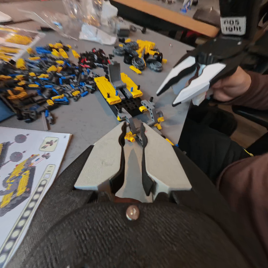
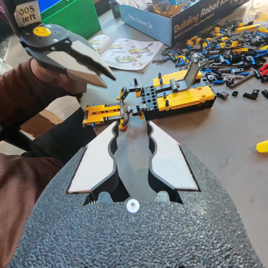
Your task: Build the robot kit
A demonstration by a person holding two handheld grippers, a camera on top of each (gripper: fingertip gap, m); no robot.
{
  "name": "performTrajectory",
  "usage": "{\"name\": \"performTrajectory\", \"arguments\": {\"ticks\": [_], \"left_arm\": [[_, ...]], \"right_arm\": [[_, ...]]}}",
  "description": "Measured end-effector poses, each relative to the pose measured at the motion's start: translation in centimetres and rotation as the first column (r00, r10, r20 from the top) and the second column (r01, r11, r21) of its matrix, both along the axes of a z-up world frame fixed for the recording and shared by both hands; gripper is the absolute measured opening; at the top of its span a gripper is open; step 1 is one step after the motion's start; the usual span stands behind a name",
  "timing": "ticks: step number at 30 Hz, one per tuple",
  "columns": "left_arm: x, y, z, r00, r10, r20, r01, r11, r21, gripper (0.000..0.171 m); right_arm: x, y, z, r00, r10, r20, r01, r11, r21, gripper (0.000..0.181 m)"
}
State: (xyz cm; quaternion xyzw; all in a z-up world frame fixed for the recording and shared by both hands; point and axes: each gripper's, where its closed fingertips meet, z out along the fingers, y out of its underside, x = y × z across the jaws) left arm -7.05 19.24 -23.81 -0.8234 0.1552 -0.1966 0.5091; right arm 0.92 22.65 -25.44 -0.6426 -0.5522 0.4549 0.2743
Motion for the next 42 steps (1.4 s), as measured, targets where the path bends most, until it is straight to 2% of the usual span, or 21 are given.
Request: {"name": "performTrajectory", "arguments": {"ticks": [3, 6, 8, 10, 13, 17, 19, 21, 25, 30, 35, 42], "left_arm": [[-1.6, 0.1, 1.2, 0.999, 0.012, 0.030, -0.014, 0.997, 0.072, 0.016], [-2.2, 0.5, 1.9, 1.000, -0.012, -0.026, 0.016, 0.988, 0.154, 0.017], [-2.4, 1.2, 1.0, 0.996, -0.014, -0.085, 0.025, 0.992, 0.120, 0.017], [-1.9, 1.5, -0.5, 0.993, -0.071, -0.093, 0.072, 0.997, 0.007, 0.030], [-0.6, 1.8, -1.4, 0.985, -0.173, -0.020, 0.170, 0.981, -0.090, 0.037], [0.5, 2.3, -2.3, 0.959, -0.235, 0.158, 0.267, 0.935, -0.233, 0.045], [0.6, 2.8, -2.6, 0.946, -0.213, 0.245, 0.281, 0.915, -0.291, 0.045], [0.7, 2.9, -2.2, 0.924, -0.208, 0.322, 0.307, 0.905, -0.294, 0.043], [0.8, 2.9, -2.6, 0.899, -0.196, 0.391, 0.344, 0.869, -0.357, 0.040], [1.3, 2.8, -3.1, 0.860, -0.191, 0.473, 0.413, 0.805, -0.426, 0.035], [1.5, 3.3, -2.5, 0.812, -0.141, 0.566, 0.437, 0.791, -0.429, 0.037], [1.7, 3.7, -2.5, 0.786, -0.089, 0.611, 0.436, 0.781, -0.448, 0.034]], "right_arm": [[0.7, -0.2, -0.6, 1.000, -0.027, 0.002, 0.027, 0.999, -0.024, 0.036], [1.8, 0.8, -1.3, 0.998, -0.061, 0.020, 0.059, 0.996, 0.074, 0.036], [2.4, 1.4, -1.4, 0.996, -0.092, 0.019, 0.090, 0.992, 0.087, 0.036], [2.7, 1.3, -1.0, 0.995, -0.102, -0.007, 0.102, 0.994, 0.043, 0.037], [2.9, 0.7, -0.6, 0.996, -0.088, -0.035, 0.087, 0.996, -0.004, 0.041], [2.3, -0.5, -0.3, 0.999, -0.028, -0.044, 0.027, 0.999, -0.024, 0.044], [1.6, -1.2, 0.2, 0.998, 0.005, -0.056, -0.007, 1.000, -0.027, 0.045], [0.9, -1.3, 0.6, 0.998, 0.013, -0.058, -0.015, 1.000, -0.024, 0.046], [0.4, -1.7, -0.5, 0.999, 0.045, -0.020, -0.044, 0.998, 0.040, 0.046], [0.0, -2.3, -1.6, 0.997, 0.073, 0.011, -0.074, 0.996, 0.043, 0.045], [0.1, -2.3, -1.7, 0.996, 0.085, 0.010, -0.085, 0.995, 0.056, 0.044], [0.2, -2.3, -1.8, 0.996, 0.085, 0.010, -0.085, 0.994, 0.062, 0.043]]}}
